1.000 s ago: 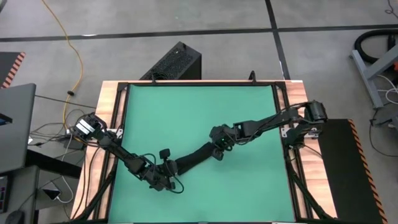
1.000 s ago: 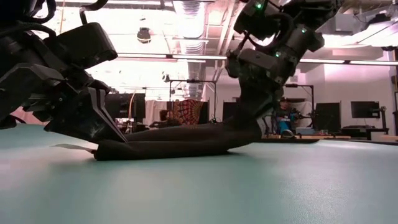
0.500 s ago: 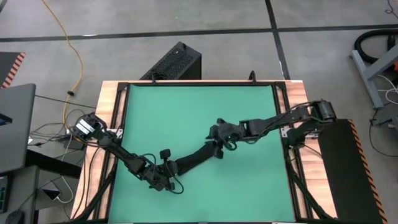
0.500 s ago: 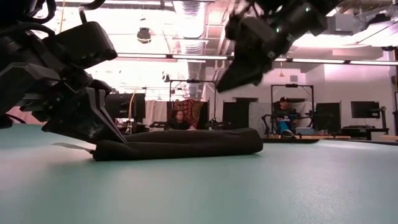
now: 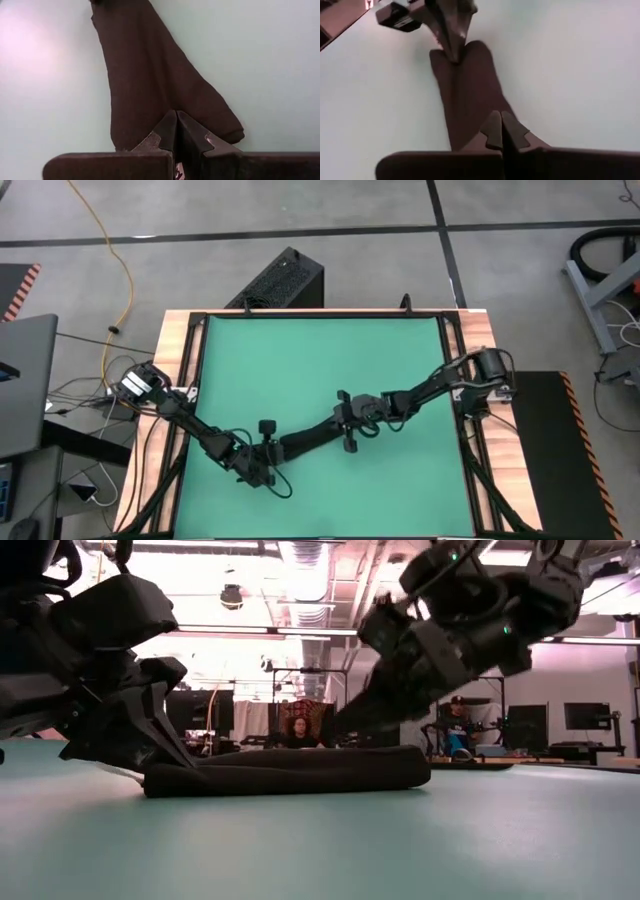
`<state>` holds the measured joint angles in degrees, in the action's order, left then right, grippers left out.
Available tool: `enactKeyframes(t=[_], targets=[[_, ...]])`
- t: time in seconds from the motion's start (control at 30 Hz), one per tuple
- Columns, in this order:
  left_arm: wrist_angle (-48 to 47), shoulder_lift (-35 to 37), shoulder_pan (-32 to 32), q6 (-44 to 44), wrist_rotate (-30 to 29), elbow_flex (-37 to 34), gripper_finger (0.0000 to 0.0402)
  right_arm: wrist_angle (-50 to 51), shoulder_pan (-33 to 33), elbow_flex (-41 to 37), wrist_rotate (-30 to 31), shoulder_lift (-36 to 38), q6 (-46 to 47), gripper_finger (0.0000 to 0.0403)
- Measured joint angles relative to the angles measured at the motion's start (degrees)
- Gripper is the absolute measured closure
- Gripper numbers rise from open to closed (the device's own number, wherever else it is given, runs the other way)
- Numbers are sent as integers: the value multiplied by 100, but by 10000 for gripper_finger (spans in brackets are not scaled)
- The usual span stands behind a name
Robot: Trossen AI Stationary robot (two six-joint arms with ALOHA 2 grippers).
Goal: Roll towel into tight, uniform cylinder
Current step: Roll the black towel
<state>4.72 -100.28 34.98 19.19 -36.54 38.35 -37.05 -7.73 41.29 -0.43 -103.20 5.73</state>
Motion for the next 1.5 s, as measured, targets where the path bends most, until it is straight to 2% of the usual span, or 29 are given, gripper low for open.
enactKeyframes(t=[0.3,0.47,0.57,0.63,0.7,0.83,1.03,1.17,1.27,1.5], targets=[[-371,3,63,-119,-43,6,401,-739,108,-43,-246,-881,208,383],[-804,201,177,-156,-337,202,401,-1087,12,-29,-240,-1212,417,386],[-1396,584,272,33,-760,564,401,-1079,-54,-27,-186,-1224,433,386],[-1302,824,381,361,-1140,687,401,-1055,-93,-29,-92,-1205,433,386],[-817,896,497,485,-1350,618,401,-1054,-105,-31,-87,-1204,431,386],[301,473,625,441,-980,354,402,-1037,-118,-31,-86,-1206,433,386],[359,-468,616,1527,-1595,447,401,-1043,-172,-38,-74,-1210,435,386],[367,-796,660,1748,-1258,589,401,-1003,-179,-38,-76,-1209,438,385],[-36,-859,698,1765,-1055,658,401,-989,-179,-38,-78,-1211,438,385],[-1706,-727,588,2063,-1076,686,401,-959,-205,-38,82,-1218,650,385]])
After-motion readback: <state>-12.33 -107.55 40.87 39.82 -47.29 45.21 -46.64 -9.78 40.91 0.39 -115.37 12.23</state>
